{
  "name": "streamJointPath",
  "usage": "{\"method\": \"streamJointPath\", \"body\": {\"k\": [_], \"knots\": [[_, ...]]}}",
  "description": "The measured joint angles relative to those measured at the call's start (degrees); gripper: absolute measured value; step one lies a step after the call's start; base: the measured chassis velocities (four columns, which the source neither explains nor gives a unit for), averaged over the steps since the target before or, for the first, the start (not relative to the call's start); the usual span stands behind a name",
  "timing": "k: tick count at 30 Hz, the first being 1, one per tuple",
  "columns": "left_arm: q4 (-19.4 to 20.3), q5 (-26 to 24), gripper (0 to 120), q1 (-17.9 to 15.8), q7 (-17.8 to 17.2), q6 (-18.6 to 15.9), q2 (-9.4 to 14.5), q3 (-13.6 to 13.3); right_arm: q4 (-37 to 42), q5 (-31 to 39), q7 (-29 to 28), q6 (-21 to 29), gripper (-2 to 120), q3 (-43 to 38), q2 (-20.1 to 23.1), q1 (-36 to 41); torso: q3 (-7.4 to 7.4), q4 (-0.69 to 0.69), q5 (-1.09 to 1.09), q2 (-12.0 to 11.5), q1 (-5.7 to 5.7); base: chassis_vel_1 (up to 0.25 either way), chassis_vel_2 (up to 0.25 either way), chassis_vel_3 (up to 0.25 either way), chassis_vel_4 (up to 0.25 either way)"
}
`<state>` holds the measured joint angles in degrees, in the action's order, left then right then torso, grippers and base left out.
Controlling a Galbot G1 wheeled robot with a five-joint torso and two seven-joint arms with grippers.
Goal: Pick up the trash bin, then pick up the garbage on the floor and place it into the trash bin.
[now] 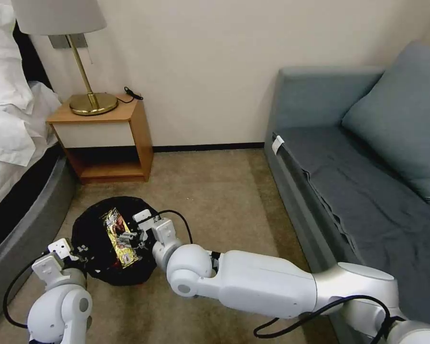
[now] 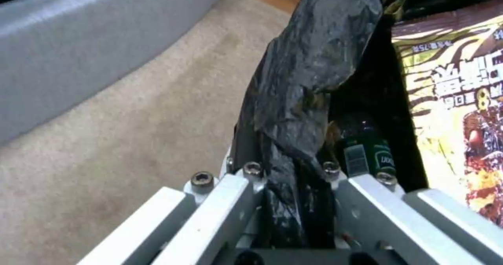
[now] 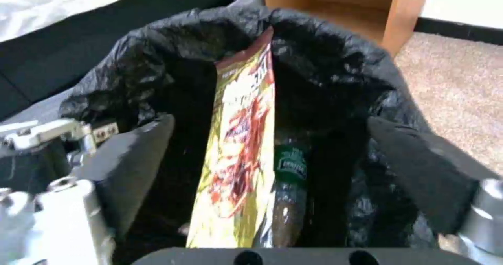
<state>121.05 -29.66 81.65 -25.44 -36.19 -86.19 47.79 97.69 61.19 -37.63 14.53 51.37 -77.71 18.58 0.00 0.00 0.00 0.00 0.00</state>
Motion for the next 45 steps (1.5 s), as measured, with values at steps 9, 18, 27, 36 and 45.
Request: {"method": "streamJointPath", "body": {"k": [9, 18, 27, 36, 45], "knots": [[-1.48, -10.92, 3, -0.92, -5.63, -2.32, 0.50, -0.12, 3.52, -0.50, -0.68, 0.20, 100, -5.22, 2.43, -1.71, 0.00, 0.00, 0.00, 0.00, 0.00, 0.000, 0.000, 0.000, 0.000], [-5.27, -17.66, 3, -2.17, -10.54, -3.98, 1.54, 0.19, 6.90, -0.46, -1.59, 0.58, 100, -9.36, 5.31, 0.42, 0.00, 0.00, 0.01, 0.00, 0.00, 0.000, 0.000, 0.000, 0.000], [-9.34, -18.66, 3, -3.48, -11.99, -3.99, 1.91, 0.14, 8.70, -0.56, -1.79, 0.86, 100, -11.31, 7.74, 2.94, -0.01, 0.01, 0.02, 0.00, 0.00, 0.000, 0.000, 0.000, 0.000], [-9.30, -17.85, 13, -2.89, -12.06, -4.13, 2.04, 0.35, 8.86, -0.96, -1.78, 0.96, 100, -12.75, 9.28, 5.07, 0.00, 0.00, -0.02, 0.00, 0.00, 0.000, 0.000, 0.000, 0.000], [-7.79, -9.33, 45, -1.68, -7.07, -1.50, 2.12, 0.74, 9.39, -1.32, -1.69, 0.96, 100, -14.11, 11.32, 6.08, 0.00, -0.01, -0.01, 0.00, 0.00, 0.000, 0.000, 0.000, 0.000]]}}
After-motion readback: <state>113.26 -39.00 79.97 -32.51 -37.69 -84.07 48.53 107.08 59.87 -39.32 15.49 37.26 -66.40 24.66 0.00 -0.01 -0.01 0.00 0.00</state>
